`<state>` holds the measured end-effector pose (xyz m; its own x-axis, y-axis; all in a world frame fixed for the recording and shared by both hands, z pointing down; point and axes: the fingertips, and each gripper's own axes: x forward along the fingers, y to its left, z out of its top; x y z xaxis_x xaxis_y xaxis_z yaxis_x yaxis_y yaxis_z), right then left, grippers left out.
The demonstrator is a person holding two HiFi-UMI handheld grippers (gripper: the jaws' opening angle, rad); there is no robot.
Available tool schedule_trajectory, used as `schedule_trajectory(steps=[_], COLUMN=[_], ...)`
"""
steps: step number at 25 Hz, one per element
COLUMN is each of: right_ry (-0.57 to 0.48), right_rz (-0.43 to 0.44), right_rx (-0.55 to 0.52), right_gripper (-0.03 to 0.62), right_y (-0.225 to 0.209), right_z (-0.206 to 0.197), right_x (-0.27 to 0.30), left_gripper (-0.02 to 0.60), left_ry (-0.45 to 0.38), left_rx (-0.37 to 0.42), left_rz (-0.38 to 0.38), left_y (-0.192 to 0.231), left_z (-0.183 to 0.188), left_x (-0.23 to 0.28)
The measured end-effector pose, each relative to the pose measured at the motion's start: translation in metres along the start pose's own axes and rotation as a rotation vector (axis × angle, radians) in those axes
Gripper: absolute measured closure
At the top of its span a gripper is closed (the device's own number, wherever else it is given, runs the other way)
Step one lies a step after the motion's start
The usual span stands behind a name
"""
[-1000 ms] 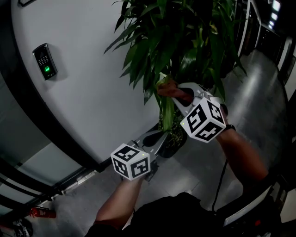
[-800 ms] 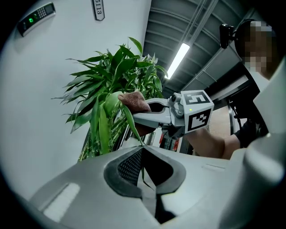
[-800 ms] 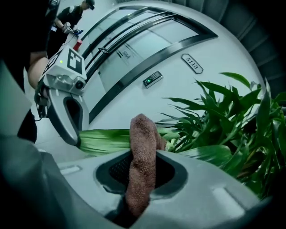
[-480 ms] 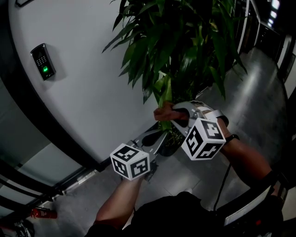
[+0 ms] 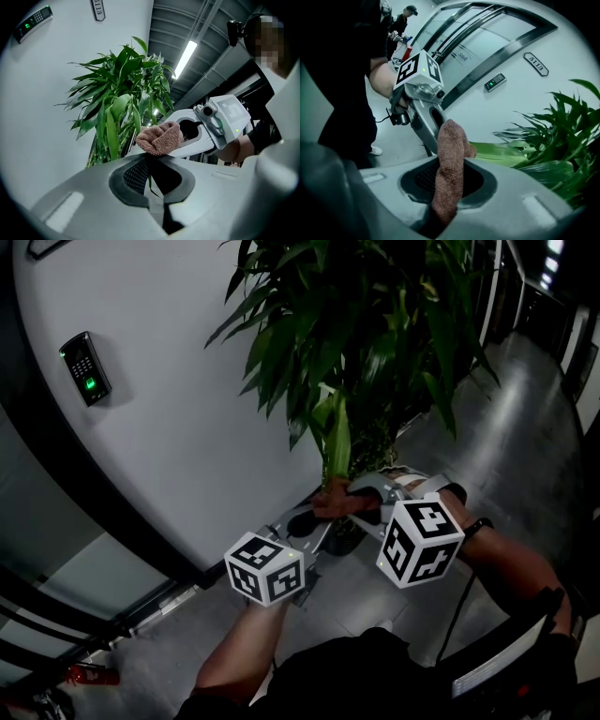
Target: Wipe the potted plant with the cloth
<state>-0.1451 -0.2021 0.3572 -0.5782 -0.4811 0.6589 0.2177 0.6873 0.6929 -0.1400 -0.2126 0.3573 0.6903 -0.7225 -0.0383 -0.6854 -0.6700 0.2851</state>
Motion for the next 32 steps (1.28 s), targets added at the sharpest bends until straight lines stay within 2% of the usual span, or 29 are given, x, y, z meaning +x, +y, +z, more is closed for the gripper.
schedule_trajectory(steps=[3,6,12,14,16,19,23,28,32], right_ry=[-0.017,-0.05,-0.142,-0.143,-0.111,-0.074,-0.049,-0.027,-0.052], right_rz=[0.017,-0.029,-0.329,-0.398,-0.425,-0.413,-0.367,-0.282,-0.185], right_rx=[0.021,0.051,0.204,0.25,0.27,0.256,0.184,0.1,0.094], right_gripper=[0.53,0.53,0.53,0.53,0.53,0.53,0.53,0.53,0.53], right_y=[-0.002,-0.017,-0.102,-0.127,-0.141,-0.142,-0.118,-0.078,-0.049], right_z=[0.003,0.004,0.002,-0.004,-0.013,-0.018,-0.012,-0.004,0.002], right_x=[-0.006,-0.012,-0.041,-0.041,-0.032,-0.016,0.0,0.011,0.013], left_gripper=[0.563,0.563,0.563,0.563,0.563,0.563,0.564,0.563,0.563], left_ry=[-0.007,-0.015,-0.032,-0.036,-0.038,-0.042,-0.038,-0.031,-0.032], left_rx=[-0.004,-0.021,-0.037,-0.043,-0.05,-0.052,-0.051,-0.061,-0.06], left_rz=[-0.004,-0.004,0.001,0.0,-0.003,-0.009,-0.01,-0.007,-0.002], left_y=[-0.001,0.001,0.006,0.006,0.006,0.003,0.002,0.004,0.006], left_z=[0.001,0.002,0.005,0.006,0.006,0.006,0.005,0.0,0.002], left_x=[-0.001,-0.002,-0.007,-0.008,-0.007,-0.006,-0.006,-0.006,-0.007])
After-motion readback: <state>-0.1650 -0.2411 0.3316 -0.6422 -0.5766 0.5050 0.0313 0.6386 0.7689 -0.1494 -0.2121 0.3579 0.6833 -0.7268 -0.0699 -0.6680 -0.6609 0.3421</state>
